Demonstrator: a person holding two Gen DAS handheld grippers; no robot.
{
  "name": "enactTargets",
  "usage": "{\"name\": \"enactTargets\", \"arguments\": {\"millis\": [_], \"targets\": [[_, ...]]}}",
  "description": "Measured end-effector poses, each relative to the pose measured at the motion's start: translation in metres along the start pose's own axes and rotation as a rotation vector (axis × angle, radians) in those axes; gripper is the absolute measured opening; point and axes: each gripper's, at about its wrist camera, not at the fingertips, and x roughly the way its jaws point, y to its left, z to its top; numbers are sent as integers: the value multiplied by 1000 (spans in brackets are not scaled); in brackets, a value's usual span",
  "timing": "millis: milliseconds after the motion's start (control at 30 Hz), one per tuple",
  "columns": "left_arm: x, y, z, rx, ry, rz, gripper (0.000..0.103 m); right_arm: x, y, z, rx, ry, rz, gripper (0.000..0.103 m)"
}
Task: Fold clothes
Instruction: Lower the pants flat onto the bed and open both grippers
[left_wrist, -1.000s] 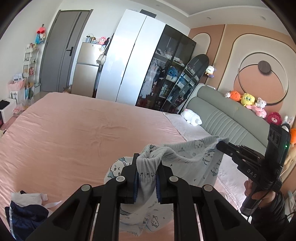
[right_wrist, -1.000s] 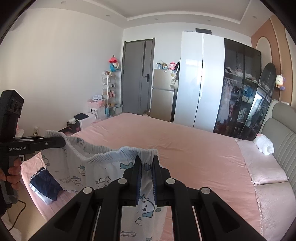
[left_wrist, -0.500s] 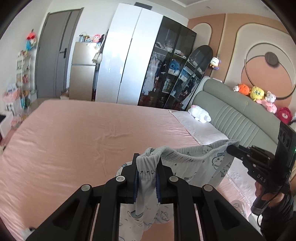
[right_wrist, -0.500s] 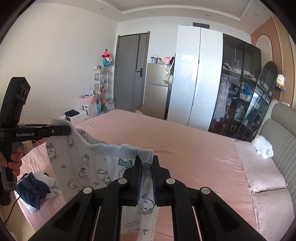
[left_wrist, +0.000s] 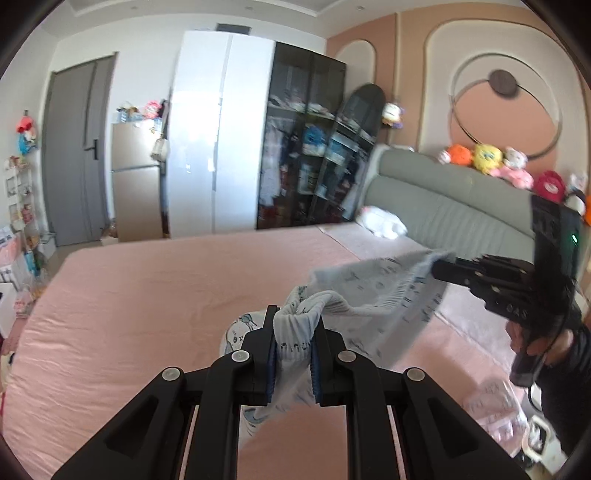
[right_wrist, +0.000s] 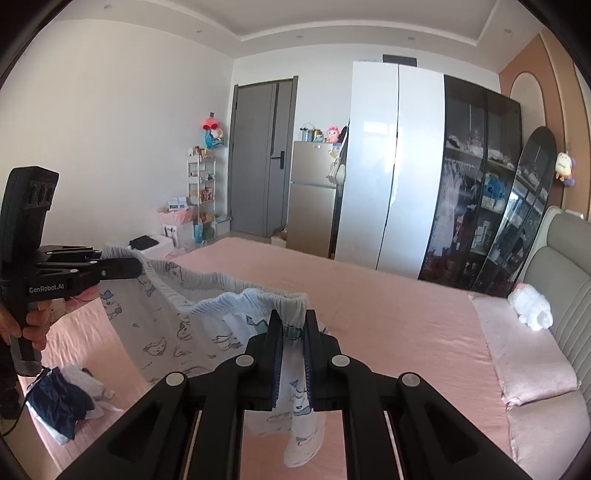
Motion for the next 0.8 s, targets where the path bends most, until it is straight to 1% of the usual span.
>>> {"name": "enactTargets", "arguments": {"millis": [67,167,233,267,333,400,500,633,800], "targets": [[-1,-12,-40,22,51,-24,12,-6,11,-40,22,51,64,8],[3,-31,-109,51,173,-83,12,-9,29,-112,33,171,96,8],[5,-42,-145,57,237,-100,12,-10,38,-158,61,251,113,8],[6,-48,-162,59,268,-109,12,-11,39,-179,96,278,124,8],[3,-49,-176,34,275,-111,12,-15,37,-209,159,306,127,8],[1,-49,-190,7,282,-113,12,-20,35,-232,201,320,121,8],[-4,-50,-210,-32,292,-116,12,-27,35,-257,235,331,125,8],[-9,-52,-237,-84,305,-119,12,-36,44,-280,223,343,132,8],[-13,-54,-260,-124,330,-127,12,-28,56,-307,185,391,124,8]]}}
